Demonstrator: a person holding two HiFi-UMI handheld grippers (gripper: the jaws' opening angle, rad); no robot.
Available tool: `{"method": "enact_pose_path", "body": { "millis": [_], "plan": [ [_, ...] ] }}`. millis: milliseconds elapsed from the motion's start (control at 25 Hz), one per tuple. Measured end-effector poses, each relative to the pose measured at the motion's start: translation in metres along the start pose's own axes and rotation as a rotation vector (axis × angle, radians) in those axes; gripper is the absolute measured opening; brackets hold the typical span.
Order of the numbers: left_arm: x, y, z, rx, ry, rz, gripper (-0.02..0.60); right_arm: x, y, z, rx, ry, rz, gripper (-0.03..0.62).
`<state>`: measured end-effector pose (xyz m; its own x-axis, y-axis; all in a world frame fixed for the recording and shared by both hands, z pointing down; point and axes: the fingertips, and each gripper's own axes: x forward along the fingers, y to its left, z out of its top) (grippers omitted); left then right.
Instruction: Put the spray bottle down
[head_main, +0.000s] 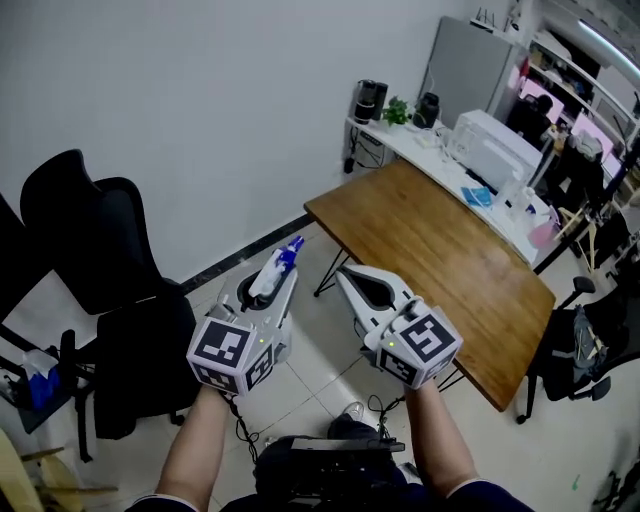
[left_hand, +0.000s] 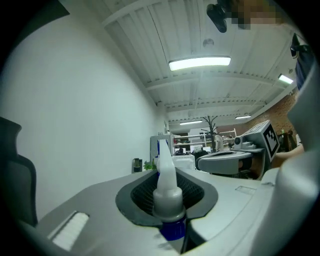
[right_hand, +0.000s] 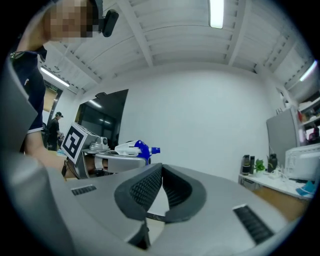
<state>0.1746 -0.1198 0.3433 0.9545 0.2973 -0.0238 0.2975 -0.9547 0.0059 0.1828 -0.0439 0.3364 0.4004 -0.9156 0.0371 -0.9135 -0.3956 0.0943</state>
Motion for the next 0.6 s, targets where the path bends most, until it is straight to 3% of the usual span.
{"method": "enact_pose_path", "body": {
  "millis": [200, 600],
  "plan": [
    [0.056, -0.045, -0.006, -0.006, 0.019, -0.081, 0.086, -0.037, -0.056, -0.007, 0.017, 0.0, -0.074, 0.002],
    [0.168, -0.122, -0.008, -0.013, 0.042, -0.175, 0.086, -0.098, -0.17, -0.011, 0.023, -0.016, -0.169, 0.002]
  ]
}}
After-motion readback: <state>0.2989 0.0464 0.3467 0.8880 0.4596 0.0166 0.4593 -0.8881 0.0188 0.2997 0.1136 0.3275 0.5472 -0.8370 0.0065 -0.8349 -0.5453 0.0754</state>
